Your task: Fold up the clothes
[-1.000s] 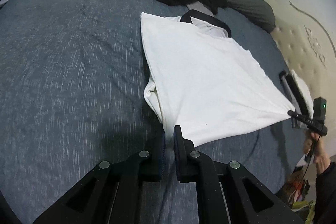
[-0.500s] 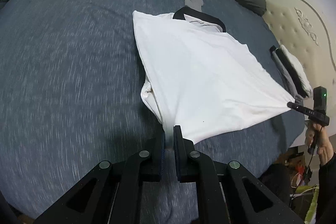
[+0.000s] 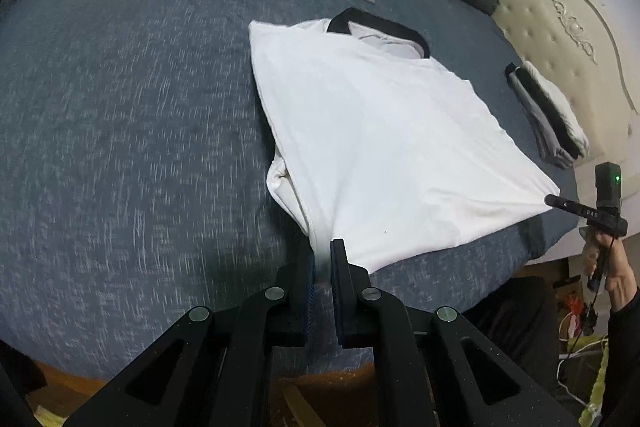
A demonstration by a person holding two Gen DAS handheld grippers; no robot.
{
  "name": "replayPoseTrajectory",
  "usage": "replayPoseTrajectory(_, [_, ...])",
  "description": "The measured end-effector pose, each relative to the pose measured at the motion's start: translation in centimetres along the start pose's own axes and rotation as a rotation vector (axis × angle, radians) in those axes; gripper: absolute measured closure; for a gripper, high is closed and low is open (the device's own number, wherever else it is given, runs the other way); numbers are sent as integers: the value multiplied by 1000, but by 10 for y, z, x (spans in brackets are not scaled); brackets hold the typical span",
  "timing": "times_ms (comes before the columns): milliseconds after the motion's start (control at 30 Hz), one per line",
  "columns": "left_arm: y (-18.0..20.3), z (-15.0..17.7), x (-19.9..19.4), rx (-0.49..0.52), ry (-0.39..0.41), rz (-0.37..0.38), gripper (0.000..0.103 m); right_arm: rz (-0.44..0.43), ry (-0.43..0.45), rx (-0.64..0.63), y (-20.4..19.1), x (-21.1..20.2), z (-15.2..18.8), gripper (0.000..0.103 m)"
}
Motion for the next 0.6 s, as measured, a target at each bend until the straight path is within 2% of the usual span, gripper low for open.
replayPoseTrajectory(200, [-22,14,26,-81,-32,4,94,-3,-14,33,14,19,14,95])
replayPoseTrajectory(333, [-27,19,25,-102,-47,5,93,0,-43,60,22,28,17,91])
replayPoseTrajectory(400, [-28,21,23,-106,-54,3,94,9,-62,69,27,30,21,85])
replayPoseTrajectory(600, [-31,22,15,-116,-59,3,94,15,-66,104,46,22,21,77])
Point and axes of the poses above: each gripper's, at about its wrist camera, not at the fingertips, and x roughly the way its jaws point, y to its right, z to its underside, the point moved 10 cm from there along x, roughly the way its jaws point, and after that the axes turned 3 degrees about -y, right-handed, at the moved point
